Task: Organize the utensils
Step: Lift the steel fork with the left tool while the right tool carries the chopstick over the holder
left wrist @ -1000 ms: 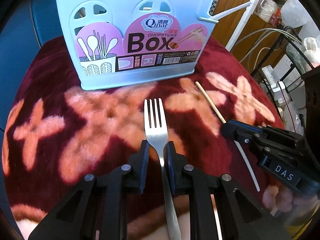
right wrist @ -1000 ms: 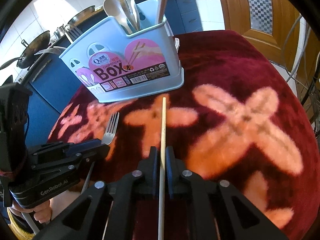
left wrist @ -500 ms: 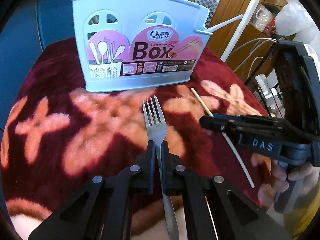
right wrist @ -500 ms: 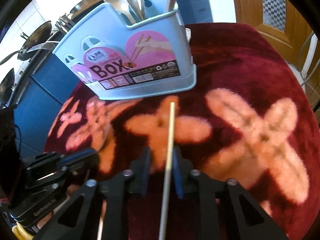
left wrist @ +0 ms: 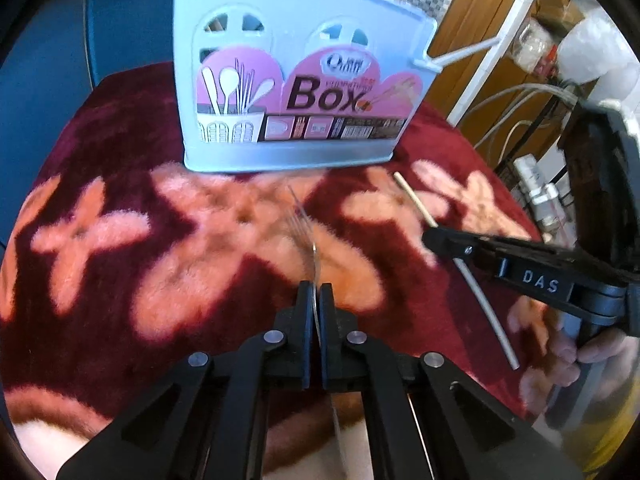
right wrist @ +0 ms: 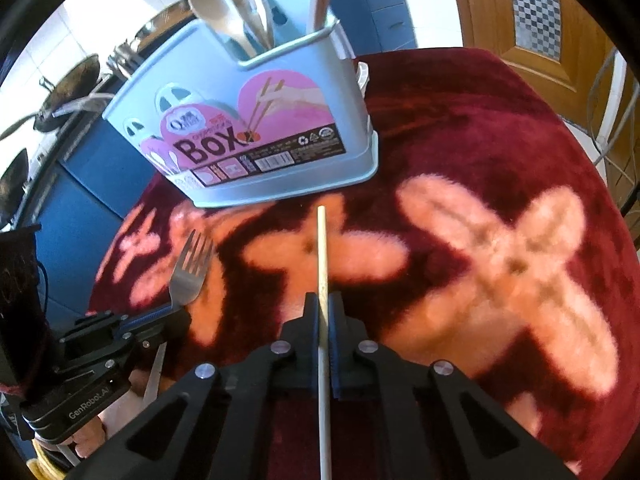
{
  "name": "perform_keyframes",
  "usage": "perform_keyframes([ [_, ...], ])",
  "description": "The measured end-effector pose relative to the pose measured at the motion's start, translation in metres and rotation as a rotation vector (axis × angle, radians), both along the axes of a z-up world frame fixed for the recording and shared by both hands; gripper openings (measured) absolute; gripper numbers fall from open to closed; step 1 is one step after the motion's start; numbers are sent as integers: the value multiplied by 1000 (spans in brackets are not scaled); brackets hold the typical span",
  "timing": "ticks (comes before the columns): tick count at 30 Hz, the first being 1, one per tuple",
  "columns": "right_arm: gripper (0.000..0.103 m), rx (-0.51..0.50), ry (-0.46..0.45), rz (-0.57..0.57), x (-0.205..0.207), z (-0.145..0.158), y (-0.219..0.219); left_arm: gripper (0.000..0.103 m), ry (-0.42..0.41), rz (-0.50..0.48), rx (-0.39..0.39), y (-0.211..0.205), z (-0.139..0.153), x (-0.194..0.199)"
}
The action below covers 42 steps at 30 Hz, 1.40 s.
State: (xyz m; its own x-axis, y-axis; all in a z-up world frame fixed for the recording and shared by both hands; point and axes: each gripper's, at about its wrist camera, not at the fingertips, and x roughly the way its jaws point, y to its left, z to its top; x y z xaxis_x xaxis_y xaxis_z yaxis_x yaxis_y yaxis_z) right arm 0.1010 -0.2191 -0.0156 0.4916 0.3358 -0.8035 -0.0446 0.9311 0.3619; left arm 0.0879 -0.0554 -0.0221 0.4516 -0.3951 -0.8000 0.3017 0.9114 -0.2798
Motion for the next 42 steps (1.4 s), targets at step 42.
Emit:
perform_keyframes([
  [42, 6, 122, -667, -69, 32, 142, 2, 0, -629, 219, -193, 36, 161, 74],
])
